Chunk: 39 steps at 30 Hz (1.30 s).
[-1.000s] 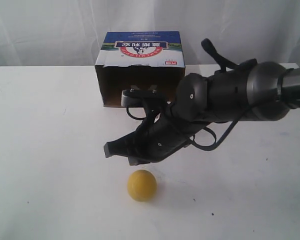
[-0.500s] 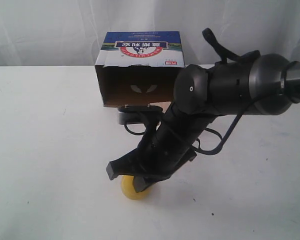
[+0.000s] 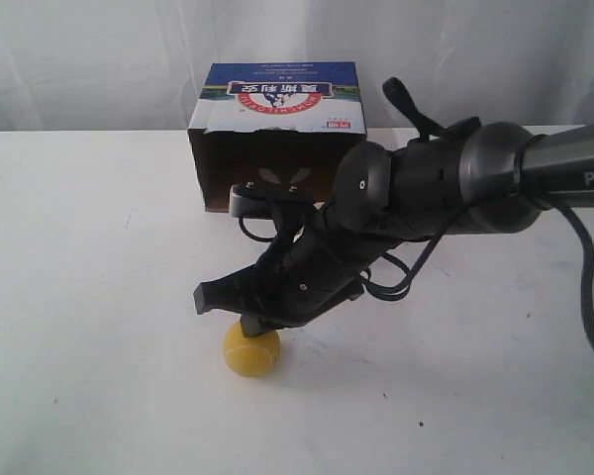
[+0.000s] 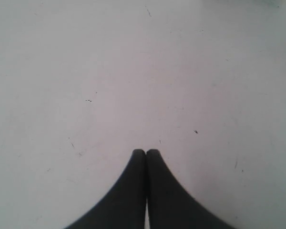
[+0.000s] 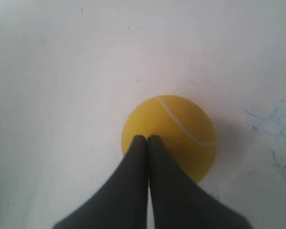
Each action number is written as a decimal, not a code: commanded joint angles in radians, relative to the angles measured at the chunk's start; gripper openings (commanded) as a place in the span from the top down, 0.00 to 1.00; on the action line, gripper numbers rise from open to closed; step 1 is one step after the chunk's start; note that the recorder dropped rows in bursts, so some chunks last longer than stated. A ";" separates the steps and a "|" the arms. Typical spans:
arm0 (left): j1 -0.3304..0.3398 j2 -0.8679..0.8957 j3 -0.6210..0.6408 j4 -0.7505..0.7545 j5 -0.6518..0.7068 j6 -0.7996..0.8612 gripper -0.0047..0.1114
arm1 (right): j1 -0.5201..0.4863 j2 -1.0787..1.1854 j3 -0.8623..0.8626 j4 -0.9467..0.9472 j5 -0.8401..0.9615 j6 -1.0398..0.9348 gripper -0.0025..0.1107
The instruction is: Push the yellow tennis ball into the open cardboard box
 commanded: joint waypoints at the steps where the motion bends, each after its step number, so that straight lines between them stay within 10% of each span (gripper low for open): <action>1: -0.007 -0.005 0.006 -0.006 -0.004 0.000 0.96 | 0.002 0.045 0.012 -0.038 -0.015 -0.010 0.98; 39: -0.007 -0.005 0.006 -0.006 -0.004 0.000 0.96 | 0.002 -0.047 -0.079 -0.070 -0.094 -0.061 0.98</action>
